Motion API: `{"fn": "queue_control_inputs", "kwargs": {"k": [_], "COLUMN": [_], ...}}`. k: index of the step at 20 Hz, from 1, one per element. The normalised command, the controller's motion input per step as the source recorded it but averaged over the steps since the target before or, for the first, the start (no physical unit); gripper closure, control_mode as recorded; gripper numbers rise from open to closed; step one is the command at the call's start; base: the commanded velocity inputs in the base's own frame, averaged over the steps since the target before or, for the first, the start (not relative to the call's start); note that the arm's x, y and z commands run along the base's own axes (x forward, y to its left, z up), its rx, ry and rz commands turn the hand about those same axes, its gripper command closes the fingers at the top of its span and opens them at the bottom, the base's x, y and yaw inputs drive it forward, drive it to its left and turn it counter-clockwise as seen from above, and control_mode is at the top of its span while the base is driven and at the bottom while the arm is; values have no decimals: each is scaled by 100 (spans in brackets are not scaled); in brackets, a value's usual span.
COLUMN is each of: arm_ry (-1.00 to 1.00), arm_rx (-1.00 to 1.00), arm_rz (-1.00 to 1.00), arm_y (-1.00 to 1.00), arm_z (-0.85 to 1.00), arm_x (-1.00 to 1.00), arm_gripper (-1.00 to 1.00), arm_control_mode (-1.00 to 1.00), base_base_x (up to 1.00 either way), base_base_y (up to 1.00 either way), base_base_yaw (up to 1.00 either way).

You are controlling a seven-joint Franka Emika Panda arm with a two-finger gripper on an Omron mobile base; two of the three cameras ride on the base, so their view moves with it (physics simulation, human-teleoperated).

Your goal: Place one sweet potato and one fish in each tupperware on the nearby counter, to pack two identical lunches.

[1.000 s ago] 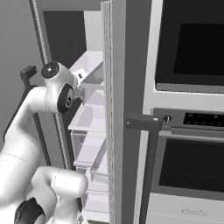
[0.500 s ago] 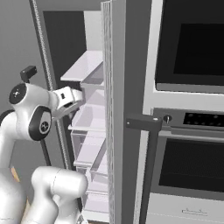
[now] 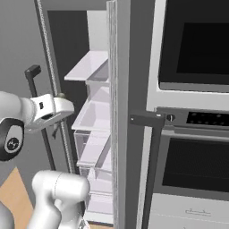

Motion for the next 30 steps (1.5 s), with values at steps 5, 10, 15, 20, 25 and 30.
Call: {"fn": "queue_control_inputs", "kwargs": {"k": [5,10,15,20,25,30], "arm_ry": [0,0,0,0,0,0], "arm_rx": [0,0,0,0,0,0], "arm_rz": [0,0,0,0,0,0], "arm_y": [0,0,0,0,0,0], "arm_z": [0,0,0,0,0,0], "arm_x": [0,0,0,0,0,0], "arm_gripper": [100,100,100,100,100,100], "arm_control_mode": [100,100,100,100,100,100], "base_base_x": [-100,-100,-90,-16,51,99], "base_base_y": [3,-29,-83,-100,-96,-76], "base_base_yaw": [0,-10,-35,-37,-24,-9]}}
